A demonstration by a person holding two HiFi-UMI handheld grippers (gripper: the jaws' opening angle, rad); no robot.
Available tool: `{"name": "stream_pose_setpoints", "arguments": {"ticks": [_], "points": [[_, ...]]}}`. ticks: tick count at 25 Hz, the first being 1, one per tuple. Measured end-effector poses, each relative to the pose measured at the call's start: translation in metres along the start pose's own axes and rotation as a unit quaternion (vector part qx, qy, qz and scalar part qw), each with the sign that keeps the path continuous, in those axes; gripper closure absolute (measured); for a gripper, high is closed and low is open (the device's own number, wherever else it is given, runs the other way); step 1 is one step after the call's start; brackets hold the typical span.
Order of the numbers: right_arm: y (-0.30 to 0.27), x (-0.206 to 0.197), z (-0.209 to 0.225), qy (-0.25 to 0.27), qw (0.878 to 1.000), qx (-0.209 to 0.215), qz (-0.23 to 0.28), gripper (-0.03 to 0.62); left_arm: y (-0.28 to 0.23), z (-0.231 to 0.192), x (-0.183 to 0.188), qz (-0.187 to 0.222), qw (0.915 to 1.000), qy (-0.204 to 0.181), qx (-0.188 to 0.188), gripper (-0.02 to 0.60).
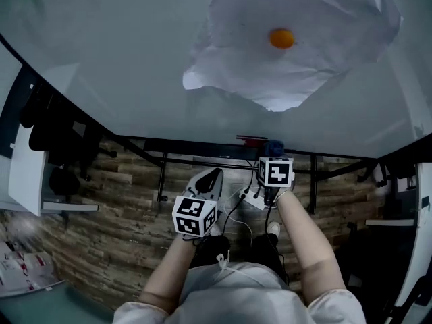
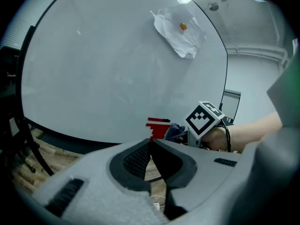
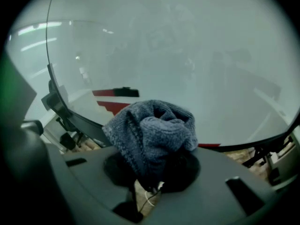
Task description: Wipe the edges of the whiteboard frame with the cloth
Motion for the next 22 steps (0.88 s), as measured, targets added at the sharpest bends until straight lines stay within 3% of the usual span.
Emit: {"name": "stream_pose_setpoints", "arguments": {"ticks": [2, 5, 10, 16, 22], "points": [[-0.01, -0.001, -0.01, -0.019, 1.0, -0.012, -0.008, 0.517, 0.008, -0.018, -0.001, 0.001, 1.0, 0.004, 0.007, 0.557], [-0.014, -0.002, -0.015, -0.023, 0.998, -0.063, -0.002, 0.517, 0.02, -0.043, -0.004, 0.001, 0.9998, 0.01, 0.017, 0.557], [-0.02, 0.01, -0.027, 0.019, 0.995, -0.093, -0.018, 0.517, 0.036, -0.082, -0.013, -0.001, 0.9991, 0.028, 0.031, 0.557], [-0.05, 0.015, -0.097, 0.115, 0.991, -0.027, -0.065, 0.517, 0.043, -0.112, -0.019, -0.006, 0.9986, 0.035, 0.038, 0.557], [-0.071, 0.022, -0.139, 0.098, 0.994, -0.011, -0.053, 0.517, 0.055, -0.142, -0.022, 0.0, 0.9965, 0.051, 0.065, 0.557]]}}
Point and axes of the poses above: the fingertips, and each gripper's own axes: y backward along the fingers, z to its right, x out of its top, the point moved 5 cm from there along y, backward along the fingers, and after that the axes turned 15 degrees about x, right-handed, at the moved point
